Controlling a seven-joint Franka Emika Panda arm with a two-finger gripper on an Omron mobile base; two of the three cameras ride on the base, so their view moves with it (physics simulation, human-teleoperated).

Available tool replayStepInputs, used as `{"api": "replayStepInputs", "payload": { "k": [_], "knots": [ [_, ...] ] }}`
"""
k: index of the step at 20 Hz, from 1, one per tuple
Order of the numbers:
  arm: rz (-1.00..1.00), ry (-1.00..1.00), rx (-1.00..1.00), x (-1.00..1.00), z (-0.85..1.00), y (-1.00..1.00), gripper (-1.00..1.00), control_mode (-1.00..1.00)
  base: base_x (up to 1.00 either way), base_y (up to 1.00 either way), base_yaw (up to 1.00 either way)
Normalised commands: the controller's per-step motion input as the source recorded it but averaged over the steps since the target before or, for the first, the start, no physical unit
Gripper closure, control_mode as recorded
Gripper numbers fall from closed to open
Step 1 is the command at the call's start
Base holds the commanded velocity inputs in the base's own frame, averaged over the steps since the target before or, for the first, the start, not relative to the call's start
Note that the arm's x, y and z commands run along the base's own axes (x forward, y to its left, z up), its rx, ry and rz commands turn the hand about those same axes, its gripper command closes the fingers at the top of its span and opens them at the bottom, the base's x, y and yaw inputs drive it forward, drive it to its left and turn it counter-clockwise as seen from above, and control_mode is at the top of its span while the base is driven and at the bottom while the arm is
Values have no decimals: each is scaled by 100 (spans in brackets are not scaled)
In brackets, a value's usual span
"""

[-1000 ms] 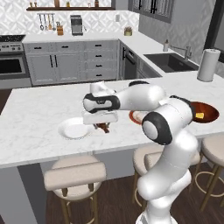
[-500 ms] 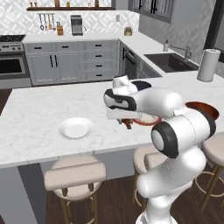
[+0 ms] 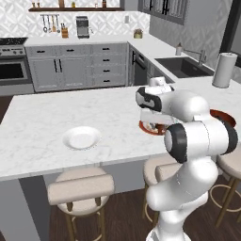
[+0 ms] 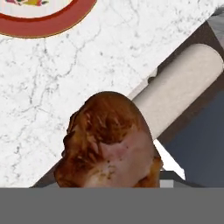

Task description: Pick the chicken drumstick and lemon wedge from their plates and place them in the bowl. Then put the bowl in the fridge.

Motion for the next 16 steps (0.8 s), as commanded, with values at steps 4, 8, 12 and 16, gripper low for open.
{"api": "replayStepInputs", "payload": {
  "k": [4, 8, 12, 16],
  "knots": [
    [-28, 0, 0, 0, 12, -100, 100, -100, 0, 0, 0],
    [-22, 0, -4, 10, 33, -100, 100, -100, 0, 0, 0],
    [-22, 0, -2, 9, 23, -100, 100, -100, 0, 0, 0],
    [-16, 0, 0, 16, 5, -100, 100, -100, 0, 0, 0]
  ]
}}
